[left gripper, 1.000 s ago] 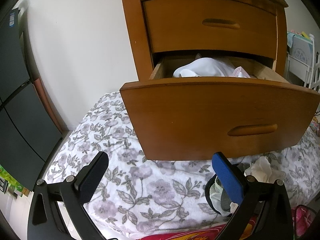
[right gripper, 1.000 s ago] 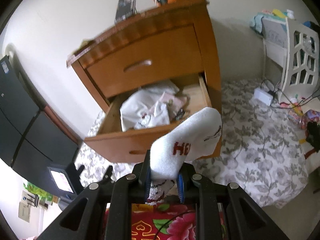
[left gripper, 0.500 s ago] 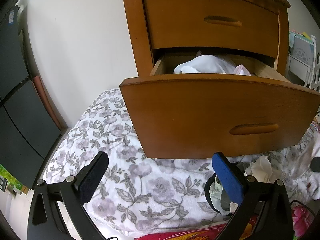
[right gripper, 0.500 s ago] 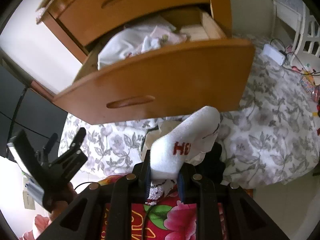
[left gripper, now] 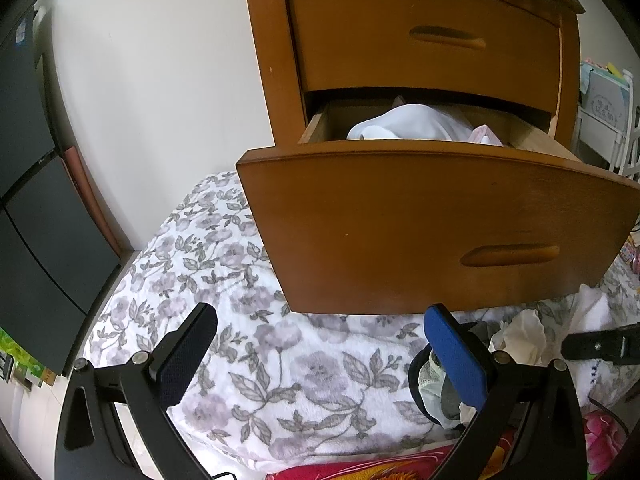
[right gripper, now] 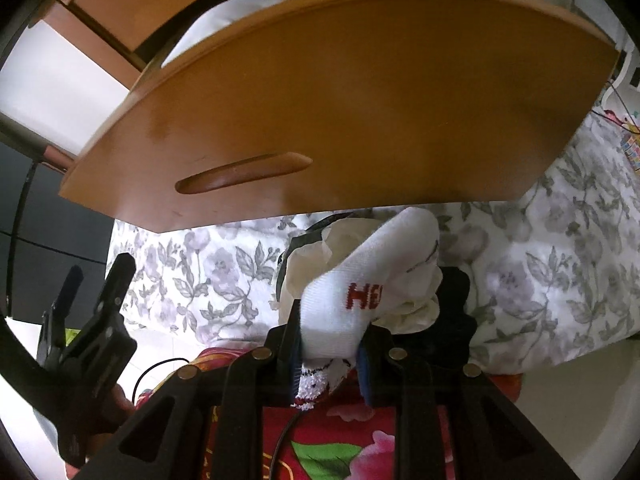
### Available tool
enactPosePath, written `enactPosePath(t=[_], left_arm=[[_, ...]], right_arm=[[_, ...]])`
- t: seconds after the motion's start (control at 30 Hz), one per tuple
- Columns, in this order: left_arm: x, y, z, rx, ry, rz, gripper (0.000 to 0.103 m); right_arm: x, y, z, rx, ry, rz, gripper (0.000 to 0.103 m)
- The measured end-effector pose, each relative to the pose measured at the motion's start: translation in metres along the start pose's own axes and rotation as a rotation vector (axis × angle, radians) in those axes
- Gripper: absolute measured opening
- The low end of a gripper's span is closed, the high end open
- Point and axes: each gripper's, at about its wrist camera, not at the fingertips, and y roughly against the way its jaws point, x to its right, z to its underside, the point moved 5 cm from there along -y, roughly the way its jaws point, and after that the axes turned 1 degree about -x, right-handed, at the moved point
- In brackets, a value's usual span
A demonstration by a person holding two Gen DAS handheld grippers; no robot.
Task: Organize soft objects
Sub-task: 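Lower the white sock onto the bedspread and open the right tool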
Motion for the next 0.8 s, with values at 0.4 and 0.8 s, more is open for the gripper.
enactPosePath(t=[0.4, 0.8], left_arm=[[0.001, -0.003, 0.001, -0.008, -0.001, 0.002, 0.103], [0.0, -0.002, 0.001, -0.009, -0.001, 0.002, 0.103]], right_arm=[[-0.015, -0.01, -0.01, -0.02, 0.016, -0.022, 0.05], [-0.002, 0.002, -0.009, 0.012, 0.015, 0.039, 0.08]])
